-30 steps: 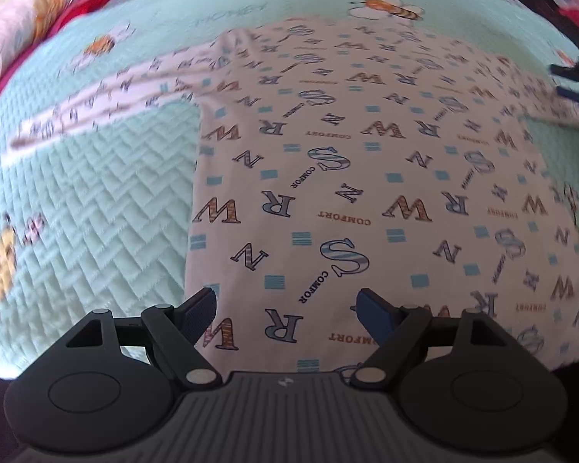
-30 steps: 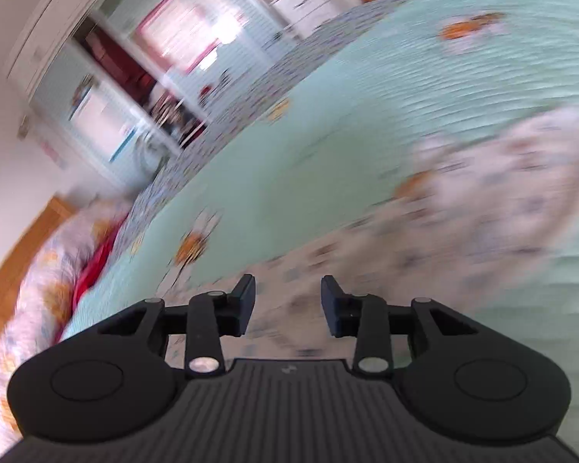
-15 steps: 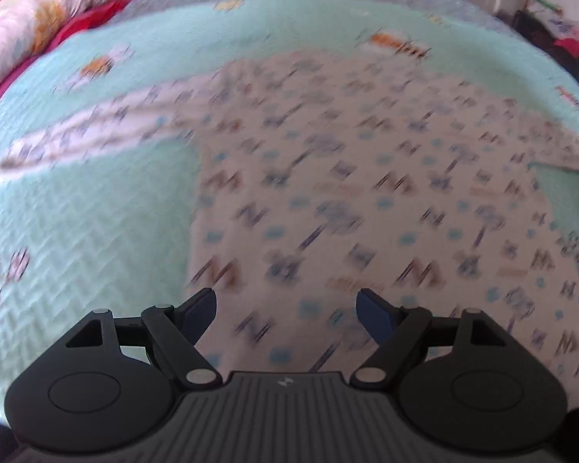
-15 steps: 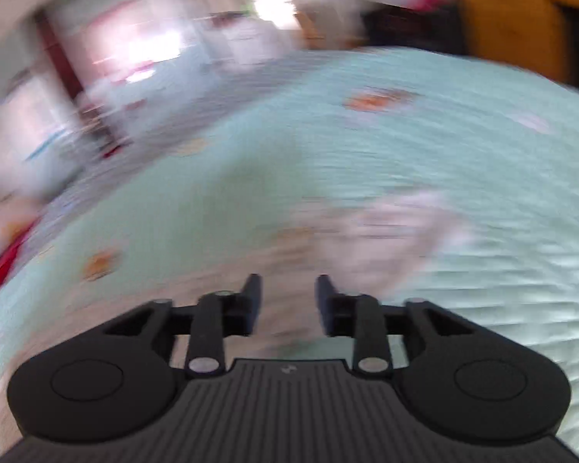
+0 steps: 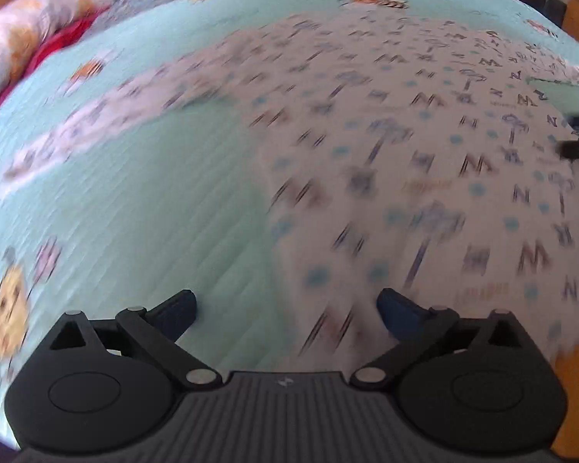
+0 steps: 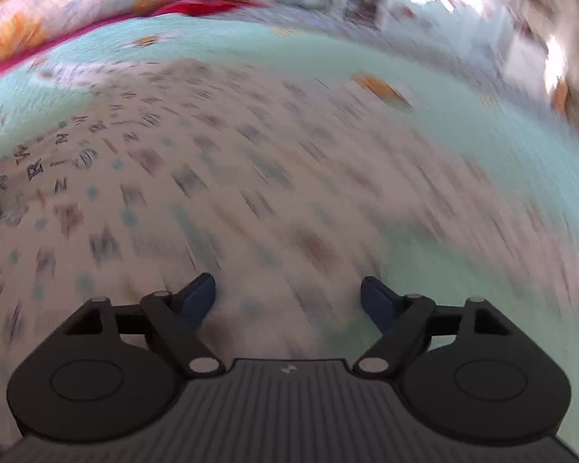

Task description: Fold clothes

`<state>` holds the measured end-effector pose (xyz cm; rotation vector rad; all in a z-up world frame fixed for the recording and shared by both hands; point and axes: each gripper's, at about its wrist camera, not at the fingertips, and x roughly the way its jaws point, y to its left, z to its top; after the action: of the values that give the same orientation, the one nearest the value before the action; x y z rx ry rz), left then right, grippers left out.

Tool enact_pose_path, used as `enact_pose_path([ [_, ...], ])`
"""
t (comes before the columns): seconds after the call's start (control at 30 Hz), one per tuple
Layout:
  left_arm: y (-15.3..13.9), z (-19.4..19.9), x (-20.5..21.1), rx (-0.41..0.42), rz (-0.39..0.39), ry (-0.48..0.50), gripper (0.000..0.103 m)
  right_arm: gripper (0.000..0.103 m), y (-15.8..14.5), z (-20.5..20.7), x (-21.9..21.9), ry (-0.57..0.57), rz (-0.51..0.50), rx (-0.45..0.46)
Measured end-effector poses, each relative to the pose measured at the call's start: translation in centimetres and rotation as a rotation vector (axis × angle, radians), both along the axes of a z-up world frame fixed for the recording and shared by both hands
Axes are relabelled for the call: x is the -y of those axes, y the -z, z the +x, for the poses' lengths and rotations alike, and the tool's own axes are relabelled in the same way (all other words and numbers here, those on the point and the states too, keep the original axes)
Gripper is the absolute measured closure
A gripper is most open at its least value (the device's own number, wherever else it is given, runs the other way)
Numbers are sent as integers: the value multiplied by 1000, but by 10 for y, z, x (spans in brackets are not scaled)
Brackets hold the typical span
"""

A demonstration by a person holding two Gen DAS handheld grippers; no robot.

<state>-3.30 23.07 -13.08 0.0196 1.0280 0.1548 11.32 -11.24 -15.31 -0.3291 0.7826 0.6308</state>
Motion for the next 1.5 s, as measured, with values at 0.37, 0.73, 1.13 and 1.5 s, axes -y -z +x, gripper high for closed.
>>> enact_pose_path([
  [0.37,7,24,75,66,-16,203,5,21,-24,-96,-68,-137,43,24],
  [0.73,-9,-64,14,62,-34,119,3,21,-38,-129,24,-7,-15,-120],
  [1.13,1,-48,73,49,65,278,8,77,-25,-165,-34,-156,-215,-84],
  [1.5,-34,-22,84,197,-85,300,9,77,-70,-94,-18,27,82,-119],
])
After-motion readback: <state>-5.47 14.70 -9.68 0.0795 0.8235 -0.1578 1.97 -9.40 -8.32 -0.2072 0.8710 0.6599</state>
